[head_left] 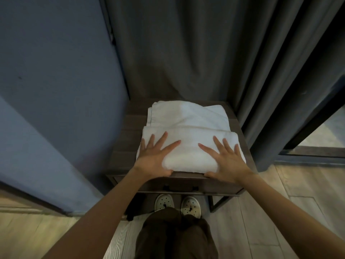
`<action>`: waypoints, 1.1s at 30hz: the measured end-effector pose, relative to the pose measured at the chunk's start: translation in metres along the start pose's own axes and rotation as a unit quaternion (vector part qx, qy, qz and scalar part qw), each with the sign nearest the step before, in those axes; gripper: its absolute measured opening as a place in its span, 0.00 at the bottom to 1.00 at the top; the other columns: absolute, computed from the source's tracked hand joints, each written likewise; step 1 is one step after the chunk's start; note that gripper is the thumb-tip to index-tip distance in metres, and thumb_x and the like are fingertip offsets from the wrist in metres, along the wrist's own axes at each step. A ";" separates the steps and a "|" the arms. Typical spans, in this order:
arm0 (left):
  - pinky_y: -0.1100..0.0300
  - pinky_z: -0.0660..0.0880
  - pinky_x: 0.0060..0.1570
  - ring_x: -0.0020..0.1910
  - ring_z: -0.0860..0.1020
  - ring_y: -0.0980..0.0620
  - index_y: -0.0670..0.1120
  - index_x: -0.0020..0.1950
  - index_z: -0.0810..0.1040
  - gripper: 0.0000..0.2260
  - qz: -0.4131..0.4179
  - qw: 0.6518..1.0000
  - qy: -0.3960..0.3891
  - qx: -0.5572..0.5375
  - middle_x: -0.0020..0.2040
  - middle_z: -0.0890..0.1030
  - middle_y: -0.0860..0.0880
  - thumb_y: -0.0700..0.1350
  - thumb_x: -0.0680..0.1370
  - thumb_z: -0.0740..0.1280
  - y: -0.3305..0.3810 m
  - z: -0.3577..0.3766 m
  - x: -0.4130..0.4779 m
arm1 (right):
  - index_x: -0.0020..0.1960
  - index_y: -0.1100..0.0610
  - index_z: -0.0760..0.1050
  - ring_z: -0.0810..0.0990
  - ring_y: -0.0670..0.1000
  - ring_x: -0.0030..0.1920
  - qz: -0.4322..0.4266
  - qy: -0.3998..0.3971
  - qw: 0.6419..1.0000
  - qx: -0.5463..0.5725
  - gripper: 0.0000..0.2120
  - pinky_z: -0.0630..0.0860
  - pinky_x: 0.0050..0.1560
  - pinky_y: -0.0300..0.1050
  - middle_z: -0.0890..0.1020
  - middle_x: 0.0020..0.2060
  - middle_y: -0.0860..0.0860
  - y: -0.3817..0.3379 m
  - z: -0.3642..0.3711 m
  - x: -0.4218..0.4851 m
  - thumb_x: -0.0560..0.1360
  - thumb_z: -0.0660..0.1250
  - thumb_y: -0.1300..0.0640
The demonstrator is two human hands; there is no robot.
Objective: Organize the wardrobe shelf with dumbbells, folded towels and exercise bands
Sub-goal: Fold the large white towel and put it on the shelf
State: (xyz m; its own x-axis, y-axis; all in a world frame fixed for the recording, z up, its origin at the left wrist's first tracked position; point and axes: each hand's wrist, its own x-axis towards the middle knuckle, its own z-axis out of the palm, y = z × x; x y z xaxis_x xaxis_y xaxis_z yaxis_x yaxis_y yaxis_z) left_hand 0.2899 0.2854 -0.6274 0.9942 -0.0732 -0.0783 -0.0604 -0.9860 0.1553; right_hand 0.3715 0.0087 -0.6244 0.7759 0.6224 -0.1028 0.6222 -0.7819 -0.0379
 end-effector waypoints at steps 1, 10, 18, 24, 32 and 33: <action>0.37 0.36 0.71 0.76 0.37 0.40 0.74 0.68 0.31 0.48 -0.001 1.000 0.000 0.003 0.77 0.35 0.55 0.66 0.66 0.69 0.001 0.000 0.001 | 0.68 0.28 0.26 0.37 0.63 0.76 0.004 -0.015 1.000 -0.004 0.48 0.39 0.71 0.69 0.37 0.77 0.53 0.000 -0.003 0.003 0.68 0.64 0.30; 0.38 0.42 0.73 0.76 0.48 0.37 0.66 0.75 0.40 0.45 -0.014 0.999 0.001 0.034 0.79 0.44 0.49 0.64 0.70 0.69 0.013 -0.004 -0.012 | 0.74 0.35 0.35 0.53 0.62 0.76 0.018 -0.006 0.999 -0.040 0.50 0.53 0.74 0.62 0.51 0.77 0.57 -0.011 -0.007 -0.012 0.70 0.71 0.43; 0.46 0.59 0.71 0.73 0.61 0.44 0.61 0.77 0.47 0.44 0.039 0.999 -0.012 0.001 0.77 0.56 0.47 0.55 0.69 0.71 0.012 -0.021 -0.061 | 0.72 0.40 0.59 0.74 0.51 0.64 -0.025 0.060 0.995 0.071 0.37 0.71 0.60 0.46 0.72 0.68 0.47 -0.017 -0.015 -0.063 0.66 0.68 0.36; 0.55 0.70 0.60 0.64 0.71 0.50 0.62 0.75 0.55 0.39 0.039 0.998 -0.027 -0.042 0.70 0.69 0.53 0.59 0.68 0.69 0.007 -0.050 -0.085 | 0.65 0.36 0.60 0.77 0.49 0.55 0.023 0.072 0.986 0.145 0.32 0.73 0.51 0.44 0.77 0.59 0.43 -0.014 -0.033 -0.099 0.64 0.64 0.33; 0.62 0.72 0.52 0.55 0.75 0.55 0.60 0.61 0.72 0.26 -0.014 0.970 0.087 -0.225 0.58 0.77 0.57 0.62 0.65 0.72 -0.001 -0.086 -0.076 | 0.62 0.30 0.63 0.77 0.47 0.51 0.119 0.208 0.899 0.367 0.32 0.77 0.48 0.43 0.76 0.52 0.39 -0.005 -0.055 -0.095 0.62 0.71 0.37; 0.66 0.71 0.51 0.55 0.75 0.57 0.60 0.60 0.74 0.25 -0.020 0.961 0.111 -0.251 0.57 0.77 0.58 0.62 0.65 0.73 -0.004 -0.086 -0.071 | 0.63 0.30 0.62 0.76 0.46 0.52 0.130 0.228 0.883 0.390 0.33 0.77 0.49 0.43 0.75 0.53 0.38 -0.004 -0.057 -0.091 0.62 0.73 0.38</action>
State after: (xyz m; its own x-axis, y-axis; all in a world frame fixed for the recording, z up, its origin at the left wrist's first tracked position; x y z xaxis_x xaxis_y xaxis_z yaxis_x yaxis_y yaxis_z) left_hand 0.2272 0.3076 -0.5374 0.9927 0.0527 0.1088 -0.0257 -0.7872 0.6162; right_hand 0.3040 -0.0427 -0.5586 0.9539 0.2286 0.1942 0.2933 -0.5755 -0.7634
